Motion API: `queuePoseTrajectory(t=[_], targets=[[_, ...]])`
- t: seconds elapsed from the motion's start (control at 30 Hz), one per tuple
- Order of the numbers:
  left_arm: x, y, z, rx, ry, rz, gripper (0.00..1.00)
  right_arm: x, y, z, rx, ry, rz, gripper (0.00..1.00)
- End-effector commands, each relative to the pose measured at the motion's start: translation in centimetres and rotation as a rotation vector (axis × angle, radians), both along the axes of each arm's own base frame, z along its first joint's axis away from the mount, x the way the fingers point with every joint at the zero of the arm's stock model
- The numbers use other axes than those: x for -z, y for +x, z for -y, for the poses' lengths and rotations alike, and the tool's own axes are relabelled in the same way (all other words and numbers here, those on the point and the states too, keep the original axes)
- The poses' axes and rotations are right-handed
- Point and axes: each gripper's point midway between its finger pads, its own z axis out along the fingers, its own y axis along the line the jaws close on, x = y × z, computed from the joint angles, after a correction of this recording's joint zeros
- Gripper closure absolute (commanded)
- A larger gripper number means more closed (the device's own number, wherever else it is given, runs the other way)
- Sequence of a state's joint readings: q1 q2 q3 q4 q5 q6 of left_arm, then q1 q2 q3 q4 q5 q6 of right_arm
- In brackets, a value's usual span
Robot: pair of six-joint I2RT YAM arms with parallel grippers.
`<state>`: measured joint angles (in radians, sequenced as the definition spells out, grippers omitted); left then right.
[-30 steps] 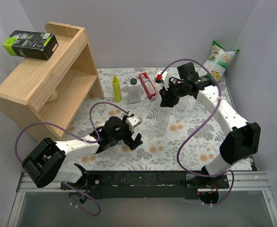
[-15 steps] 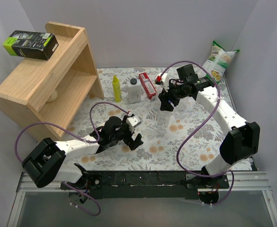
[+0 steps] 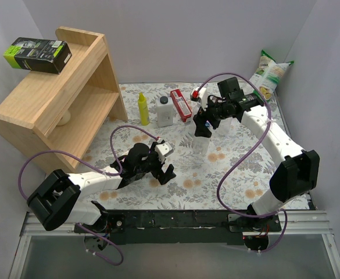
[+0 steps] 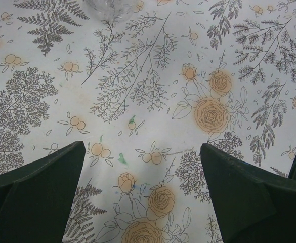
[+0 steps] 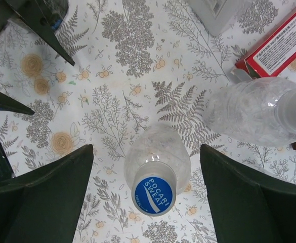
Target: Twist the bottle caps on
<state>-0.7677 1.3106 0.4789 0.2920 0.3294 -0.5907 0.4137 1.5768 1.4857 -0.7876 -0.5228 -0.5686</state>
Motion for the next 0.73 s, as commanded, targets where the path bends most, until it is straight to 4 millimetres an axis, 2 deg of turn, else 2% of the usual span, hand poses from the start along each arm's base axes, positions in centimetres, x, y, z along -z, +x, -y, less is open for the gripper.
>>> queuePoseTrajectory(t=[0.0, 0.07, 0.1, 0.17, 0.23, 0.27, 0.3, 0.33, 0.37, 0.4, 0.47, 0.5, 0.57, 0.6, 0.63, 0.67, 0.7], targets=[[-1.2, 0.3, 0.1, -0.001, -0.021, 0.039, 0.02, -7.0, 0.1, -1.6, -0.034, 0.142, 0.122, 0.07], [-1.5, 0.6, 0.2, -0.009, -0.022, 0.041, 0.02, -9.4, 1.2, -1.6, 0.061, 0.177, 0.151, 0.07], [-1.7, 0.9, 0.2, -0.021, -0.018, 0.048, 0.02, -9.8, 2.6, -0.6, 0.158, 0.146, 0.178, 0.06], [-3.3, 2.1, 0.5, -0.046, -0.025, 0.066, 0.02, -11.2, 4.2, 0.1, 0.294, 0.146, 0.181, 0.06], [-4.7, 3.6, 0.2, -0.091, -0.025, 0.076, 0.02, -11.0, 5.7, 2.1, 0.445, 0.081, 0.189, 0.06], [-6.8, 4.6, 0.6, -0.107, -0.050, 0.106, 0.02, -10.8, 6.0, 2.7, 0.489, 0.059, 0.193, 0.06], [-7.6, 5.3, 0.4, -0.127, -0.058, 0.117, 0.02, -10.2, 6.4, 3.8, 0.546, 0.020, 0.210, 0.06], [-8.5, 6.1, -0.3, -0.157, -0.064, 0.125, 0.02, -10.0, 6.6, 4.3, 0.563, 0.009, 0.226, 0.06], [-10.5, 6.9, -0.2, -0.170, -0.092, 0.149, 0.02, -10.8, 6.6, 4.6, 0.577, 0.022, 0.265, 0.06], [-11.3, 7.3, -0.4, -0.183, -0.101, 0.154, 0.02, -10.2, 6.7, 5.0, 0.588, 0.003, 0.270, 0.06], [-11.9, 8.0, -0.9, -0.217, -0.087, 0.118, 0.02, -10.6, 6.8, 5.1, 0.595, 0.009, 0.281, 0.06], [-13.9, 8.8, -0.7, -0.235, -0.107, 0.123, 0.02, -11.3, 7.0, 5.0, 0.598, 0.019, 0.292, 0.05], [-12.0, 9.4, -1.7, -0.331, -0.050, -0.020, 0.02, -12.0, 7.5, 4.8, 0.600, 0.032, 0.310, 0.05], [-13.4, 10.4, -1.8, -0.387, -0.060, -0.033, 0.02, -12.4, 7.9, 4.7, 0.604, 0.045, 0.327, 0.05], [-11.8, 10.0, -2.7, -0.438, 0.001, -0.122, 0.02, -13.3, 8.0, 4.6, 0.600, 0.058, 0.344, 0.05], [-10.1, 10.2, -2.7, -0.465, 0.051, -0.187, 0.02, -13.3, 8.3, 4.5, 0.601, 0.058, 0.343, 0.05], [-10.8, 10.5, -2.4, -0.464, 0.060, -0.204, 0.02, -14.1, 8.7, 4.4, 0.609, 0.077, 0.363, 0.04]])
